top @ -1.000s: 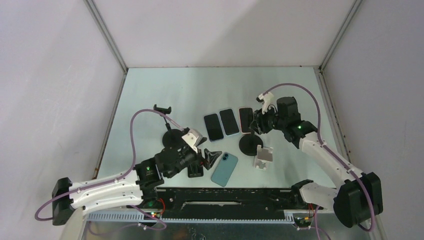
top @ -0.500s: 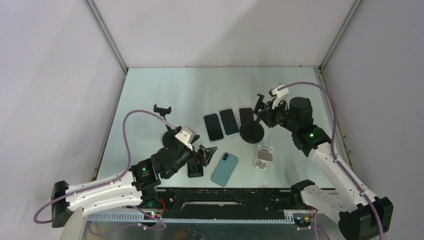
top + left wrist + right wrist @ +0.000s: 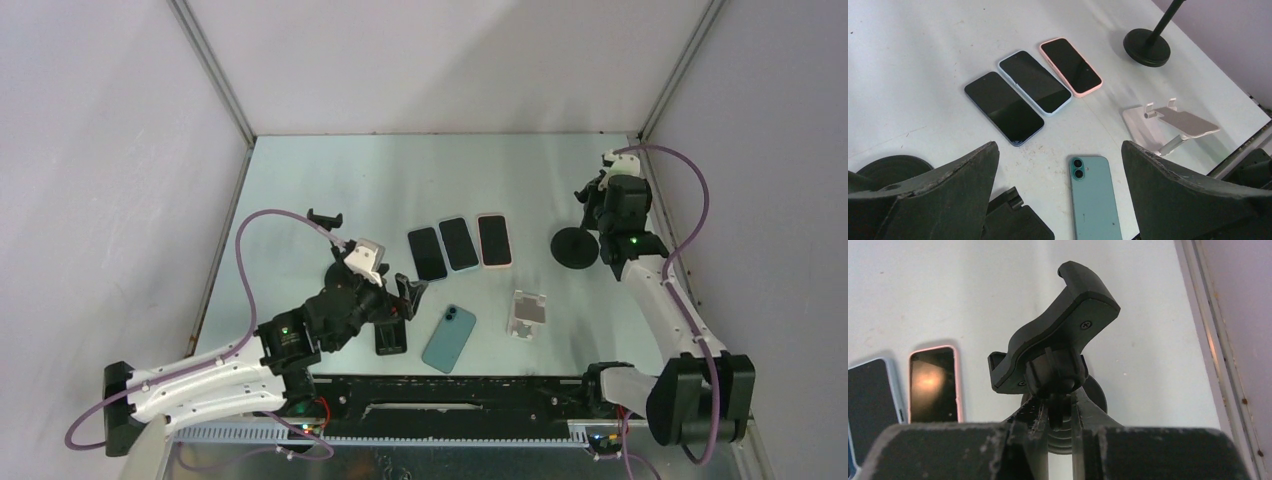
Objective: Remove the phone from the phone stand
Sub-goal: Place the phone stand at the center of the board.
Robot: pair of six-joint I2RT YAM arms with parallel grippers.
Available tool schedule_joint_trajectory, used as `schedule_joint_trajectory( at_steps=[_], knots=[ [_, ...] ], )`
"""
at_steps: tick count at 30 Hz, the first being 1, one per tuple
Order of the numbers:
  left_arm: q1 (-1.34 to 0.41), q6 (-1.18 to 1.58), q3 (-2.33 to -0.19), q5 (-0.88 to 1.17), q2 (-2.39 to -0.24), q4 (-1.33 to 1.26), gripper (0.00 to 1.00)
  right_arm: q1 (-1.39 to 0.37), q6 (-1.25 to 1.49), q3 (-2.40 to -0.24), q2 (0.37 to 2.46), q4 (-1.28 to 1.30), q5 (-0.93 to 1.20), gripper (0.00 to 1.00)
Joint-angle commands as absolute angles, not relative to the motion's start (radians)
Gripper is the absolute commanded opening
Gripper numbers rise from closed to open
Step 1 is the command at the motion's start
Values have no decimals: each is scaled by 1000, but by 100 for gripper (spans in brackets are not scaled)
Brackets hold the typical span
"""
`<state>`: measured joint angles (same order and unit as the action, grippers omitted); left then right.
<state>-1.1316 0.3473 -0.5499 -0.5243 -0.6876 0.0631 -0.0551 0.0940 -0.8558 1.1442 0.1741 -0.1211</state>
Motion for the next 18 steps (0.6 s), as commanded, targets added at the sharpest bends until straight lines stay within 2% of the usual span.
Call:
schedule_joint_trajectory(
  at_steps=[1, 2, 4, 7, 12, 14, 18],
  knots=[
    [-1125, 380, -569, -567, -677, 85, 100, -29, 159, -894, 1175, 48, -192, 0],
    [-1124, 380, -568, -571, -675, 86, 100, -28, 163, -877, 1175, 40, -196, 1],
    [-1123, 381, -566, -574, -672, 87, 100, -26, 167, -853, 1171, 24, -214, 11],
    [-1122, 379, -562, -567, -675, 85, 100, -17, 172, -842, 1171, 34, -220, 29],
    [-1120, 370, -573, -560, -696, 90, 100, -9, 178, -828, 1168, 73, -202, 46],
    [-1120, 367, -588, -561, -709, 98, 100, -8, 183, -825, 1162, 90, -206, 59],
    [-1120, 368, -661, -556, -765, 159, 100, -9, 221, -825, 1123, 130, -237, 71]
  ],
)
